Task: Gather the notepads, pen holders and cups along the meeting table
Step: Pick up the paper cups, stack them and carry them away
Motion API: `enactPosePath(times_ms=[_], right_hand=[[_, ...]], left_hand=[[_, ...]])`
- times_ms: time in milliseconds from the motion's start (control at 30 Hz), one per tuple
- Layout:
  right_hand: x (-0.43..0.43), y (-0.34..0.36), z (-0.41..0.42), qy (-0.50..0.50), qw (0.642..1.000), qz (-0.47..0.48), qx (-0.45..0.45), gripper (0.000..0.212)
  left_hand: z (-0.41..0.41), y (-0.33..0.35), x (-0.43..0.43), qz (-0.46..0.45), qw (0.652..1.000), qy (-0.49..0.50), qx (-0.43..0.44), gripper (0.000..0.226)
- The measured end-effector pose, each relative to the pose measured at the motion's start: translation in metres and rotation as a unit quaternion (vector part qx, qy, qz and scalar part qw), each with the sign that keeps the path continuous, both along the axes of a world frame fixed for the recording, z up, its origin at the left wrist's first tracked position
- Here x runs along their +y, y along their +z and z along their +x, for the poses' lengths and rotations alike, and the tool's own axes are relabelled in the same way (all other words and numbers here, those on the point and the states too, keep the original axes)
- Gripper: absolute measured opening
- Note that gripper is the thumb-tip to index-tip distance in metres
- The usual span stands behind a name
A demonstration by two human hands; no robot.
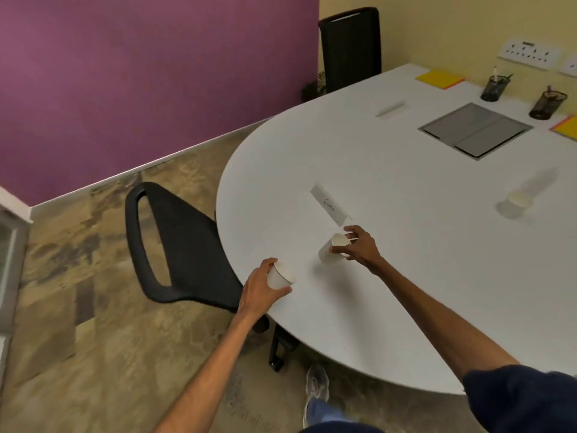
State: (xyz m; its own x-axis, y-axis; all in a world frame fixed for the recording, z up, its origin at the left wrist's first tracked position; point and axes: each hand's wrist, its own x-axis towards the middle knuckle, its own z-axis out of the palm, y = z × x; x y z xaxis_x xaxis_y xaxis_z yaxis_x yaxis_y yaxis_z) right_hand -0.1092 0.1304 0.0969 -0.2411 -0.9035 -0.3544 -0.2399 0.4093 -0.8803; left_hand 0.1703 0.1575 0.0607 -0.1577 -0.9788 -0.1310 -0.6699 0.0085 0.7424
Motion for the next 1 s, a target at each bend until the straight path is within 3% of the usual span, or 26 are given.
enactPosePath(times_ms=[267, 500, 1000], right_hand=[[-0.050, -0.021, -0.038, -0.043, 0.986, -0.011, 0.164, 0.090], [-0.075, -0.038, -0.054, -0.060, 0.981, 0.025, 0.181, 0.092], [-0.116, -0.062, -0.056, -0.042, 0.977, 0.062, 0.198, 0.095]], left_hand=[[-0.043, -0.010, -0.076, 0.015, 0.999, -0.042, 0.010, 0.085], [-0.082, -0.021, -0.108, 0.027, 0.997, -0.067, 0.033, 0.080], [-0.066, -0.037, -0.133, 0.071, 0.994, -0.079, 0.011, 0.081]])
